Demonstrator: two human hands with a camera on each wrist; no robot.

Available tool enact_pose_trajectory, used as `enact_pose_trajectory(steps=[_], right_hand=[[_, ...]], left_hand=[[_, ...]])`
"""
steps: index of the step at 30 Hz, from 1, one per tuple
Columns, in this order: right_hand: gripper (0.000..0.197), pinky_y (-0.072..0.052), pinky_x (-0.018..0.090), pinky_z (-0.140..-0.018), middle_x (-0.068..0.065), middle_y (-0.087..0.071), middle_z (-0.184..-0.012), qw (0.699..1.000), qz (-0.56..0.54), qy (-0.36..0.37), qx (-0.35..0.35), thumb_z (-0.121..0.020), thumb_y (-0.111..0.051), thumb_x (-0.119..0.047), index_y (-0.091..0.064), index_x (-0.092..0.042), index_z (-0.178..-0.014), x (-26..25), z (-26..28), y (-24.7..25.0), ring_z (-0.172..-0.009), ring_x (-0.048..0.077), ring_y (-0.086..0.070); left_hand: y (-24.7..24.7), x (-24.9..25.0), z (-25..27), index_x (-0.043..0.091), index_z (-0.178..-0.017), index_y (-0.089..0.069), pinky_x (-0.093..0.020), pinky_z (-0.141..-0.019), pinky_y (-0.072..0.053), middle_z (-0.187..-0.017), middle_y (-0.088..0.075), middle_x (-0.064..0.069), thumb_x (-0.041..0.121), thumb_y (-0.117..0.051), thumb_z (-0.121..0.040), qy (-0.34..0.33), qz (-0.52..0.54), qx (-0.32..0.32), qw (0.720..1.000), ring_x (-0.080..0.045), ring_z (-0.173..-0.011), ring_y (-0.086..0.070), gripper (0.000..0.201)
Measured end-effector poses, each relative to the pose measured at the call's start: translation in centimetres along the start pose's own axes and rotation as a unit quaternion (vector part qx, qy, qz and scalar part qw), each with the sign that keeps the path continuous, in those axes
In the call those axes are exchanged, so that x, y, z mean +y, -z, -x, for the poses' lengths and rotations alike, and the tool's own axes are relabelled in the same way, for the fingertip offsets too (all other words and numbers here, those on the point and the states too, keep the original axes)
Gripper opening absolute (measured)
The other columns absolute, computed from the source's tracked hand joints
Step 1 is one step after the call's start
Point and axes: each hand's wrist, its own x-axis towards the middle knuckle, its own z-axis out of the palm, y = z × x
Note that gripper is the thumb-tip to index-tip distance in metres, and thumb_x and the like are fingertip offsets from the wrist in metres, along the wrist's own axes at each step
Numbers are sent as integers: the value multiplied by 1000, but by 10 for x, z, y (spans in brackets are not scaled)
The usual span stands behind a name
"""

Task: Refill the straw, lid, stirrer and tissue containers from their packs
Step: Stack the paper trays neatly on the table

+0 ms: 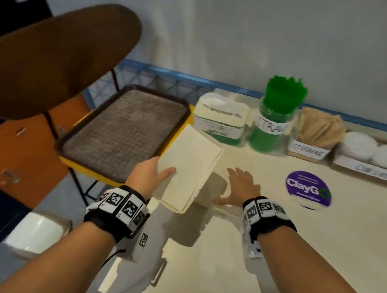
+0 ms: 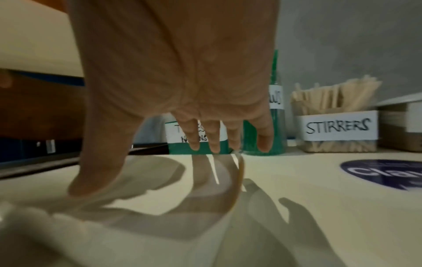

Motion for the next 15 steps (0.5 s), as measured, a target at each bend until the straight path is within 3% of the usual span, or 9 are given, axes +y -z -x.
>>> enact_pose_trajectory(steps=[3, 7, 9, 12, 15], right_hand=[[102, -32, 49, -105, 6, -32, -147, 998, 42, -36, -21, -69, -75, -51, -16, -21, -147, -10, -6, -7, -134, 34, -28], [89, -38, 34, -102, 7, -48, -138, 996, 64, -59, -12, -68, -72, -57, -37, -12, -137, -18, -6, -14, -126, 27, -46], [80, -42, 31, -95, 9, -53, -132, 997, 39, -64, -24, -70, -72, -55, -46, -9, -130, -28, 0, -16, -120, 26, -52], [43, -41, 28, -74, 9, -64, -105, 999, -29, -34, 2, -77, -71, -44, -60, -10, -102, -62, 17, -9, -98, 26, -60], [34, -44, 32, -76, 9, -66, -101, 986, -160, 19, 35, -79, -72, -30, -65, -9, -105, -120, 38, -2, -93, 27, -61]], left_hand=[[17, -25, 6, 3, -118, -57, -37, -90, -47, -117, -64, -14, 34, -55, -91, 24, 14, 14, 1000, -28, -108, -59, 41], [43, -64, 10, 5, -118, -57, -35, -90, -48, -118, -64, -11, 35, -55, -91, 35, 31, 32, 998, -25, -109, -59, 41], [59, -84, 14, 5, -118, -58, -35, -91, -48, -119, -64, -11, 33, -56, -91, 37, 52, 38, 997, -24, -109, -60, 40], [89, -120, 24, 5, -119, -58, -34, -90, -48, -118, -65, -11, 31, -57, -91, 45, 77, 57, 994, -26, -109, -60, 38], [127, -162, 38, 8, -120, -59, -32, -86, -47, -116, -65, -9, 30, -57, -91, 57, 112, 73, 989, -25, -108, -60, 37]])
